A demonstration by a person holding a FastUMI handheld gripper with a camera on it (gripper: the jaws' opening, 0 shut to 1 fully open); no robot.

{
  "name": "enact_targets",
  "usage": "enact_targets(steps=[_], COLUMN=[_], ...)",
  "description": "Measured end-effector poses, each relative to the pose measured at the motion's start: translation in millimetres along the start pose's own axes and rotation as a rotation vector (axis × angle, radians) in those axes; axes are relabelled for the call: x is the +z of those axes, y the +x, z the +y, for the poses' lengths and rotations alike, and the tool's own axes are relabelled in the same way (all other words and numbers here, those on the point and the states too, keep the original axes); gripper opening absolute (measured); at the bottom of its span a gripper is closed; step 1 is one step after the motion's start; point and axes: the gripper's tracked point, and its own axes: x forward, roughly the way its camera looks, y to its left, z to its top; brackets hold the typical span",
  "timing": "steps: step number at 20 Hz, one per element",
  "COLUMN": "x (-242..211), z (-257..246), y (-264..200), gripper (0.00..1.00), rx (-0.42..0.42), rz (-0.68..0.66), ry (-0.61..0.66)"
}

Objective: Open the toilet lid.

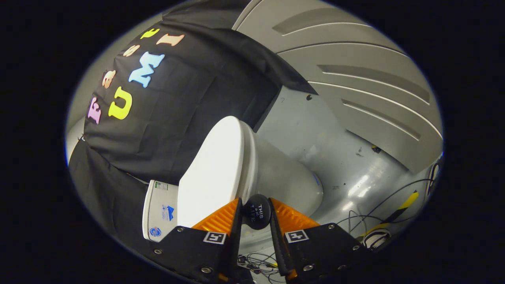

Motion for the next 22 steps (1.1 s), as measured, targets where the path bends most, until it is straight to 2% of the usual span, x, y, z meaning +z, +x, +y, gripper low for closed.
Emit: enact_targets(steps=[3, 5, 8, 10, 12, 16, 22], x=[5, 9, 13, 14, 13, 17, 32], z=[3, 6, 12, 16, 18, 27, 64], y=[-2, -2, -6, -8, -10, -15, -37], gripper=[0.35, 0.27, 0.1, 0.04, 0.0, 0.0, 0.0], rx=[0.004, 0.006, 0.013, 0.002, -0.016, -0.071, -0.067], rz=[-0.038, -0.067, -0.089, -0.101, -0.108, -0.151, -0.217], ry=[-0.037, -0.033, -0.012, -0.017, -0.04, -0.09, -0.182])
